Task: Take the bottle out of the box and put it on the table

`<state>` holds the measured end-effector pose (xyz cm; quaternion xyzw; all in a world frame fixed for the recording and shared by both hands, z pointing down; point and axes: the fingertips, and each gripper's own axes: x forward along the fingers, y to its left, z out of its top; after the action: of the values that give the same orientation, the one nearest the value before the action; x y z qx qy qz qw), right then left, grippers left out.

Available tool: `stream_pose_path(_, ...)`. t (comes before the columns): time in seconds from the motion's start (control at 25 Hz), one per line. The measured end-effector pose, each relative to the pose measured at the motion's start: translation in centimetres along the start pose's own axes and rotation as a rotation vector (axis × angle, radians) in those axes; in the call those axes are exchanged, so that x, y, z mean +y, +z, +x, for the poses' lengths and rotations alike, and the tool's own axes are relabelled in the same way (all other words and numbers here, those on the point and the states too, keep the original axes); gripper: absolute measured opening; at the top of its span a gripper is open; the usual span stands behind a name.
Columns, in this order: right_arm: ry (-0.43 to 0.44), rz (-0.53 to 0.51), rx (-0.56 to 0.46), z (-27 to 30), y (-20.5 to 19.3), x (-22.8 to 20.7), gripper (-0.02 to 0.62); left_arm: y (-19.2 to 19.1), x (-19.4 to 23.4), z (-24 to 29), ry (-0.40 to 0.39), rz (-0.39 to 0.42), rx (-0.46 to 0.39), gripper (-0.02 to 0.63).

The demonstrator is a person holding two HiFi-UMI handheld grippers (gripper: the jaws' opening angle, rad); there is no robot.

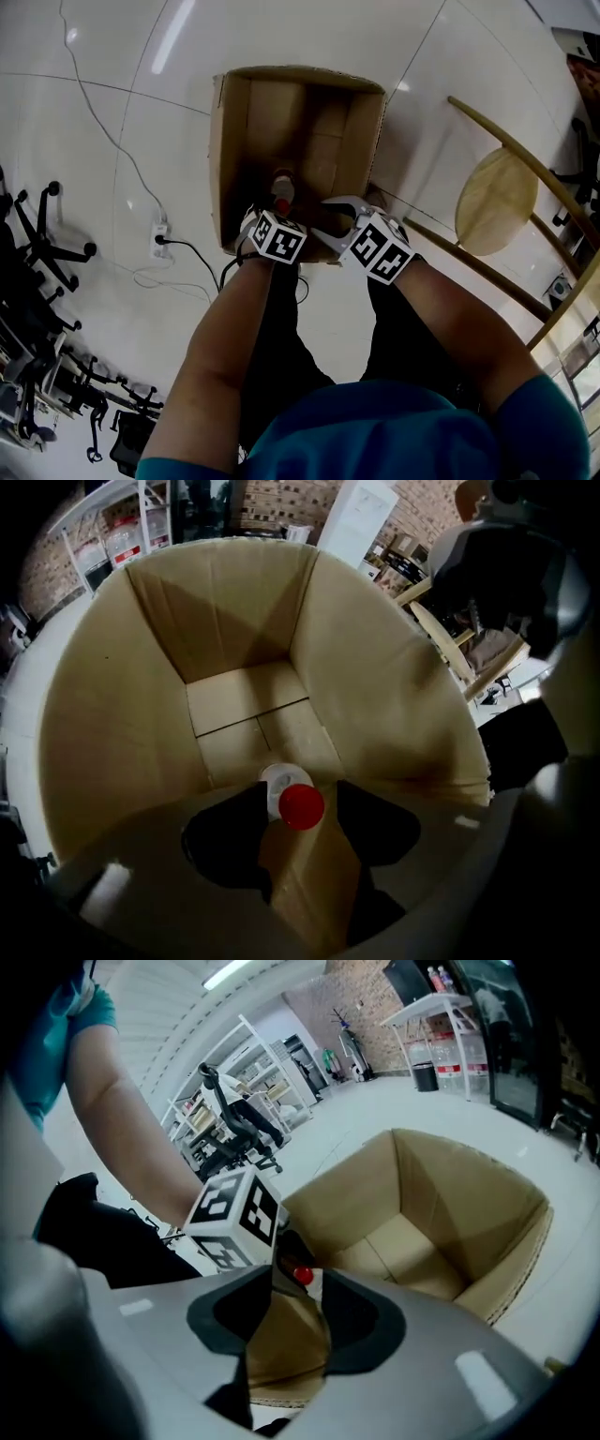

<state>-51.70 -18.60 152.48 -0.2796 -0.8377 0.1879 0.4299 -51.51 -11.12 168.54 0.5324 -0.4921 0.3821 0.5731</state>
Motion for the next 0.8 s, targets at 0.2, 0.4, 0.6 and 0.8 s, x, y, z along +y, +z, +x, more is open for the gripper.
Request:
stream_pose_path(0.2,-0.007,0.007,-0.002,0.1,0.4,-0.2,0.153,-1.4,1.3,2.4,0.059,-0.015,0.058,0.241)
stream_pose_path(0.4,-0.008,0.027,-0.011,0.3,0.5,-1.2,0.167,-1.3,1.9,2.7,0.094,0.019,0.071,0.194)
stream_pose_path(0.6,0.004,0.038,-0.007,0.4,0.1,-0.6,0.167,-1.8,1.8,2.4,0.125,0.090,0.092,0.179)
stream_pose_path(0.8,0.001,0.023,0.000,-0.9,0.8,0.0,0.167,-1.2,1.2,-0.3,0.121,0.040,0.081,0.175)
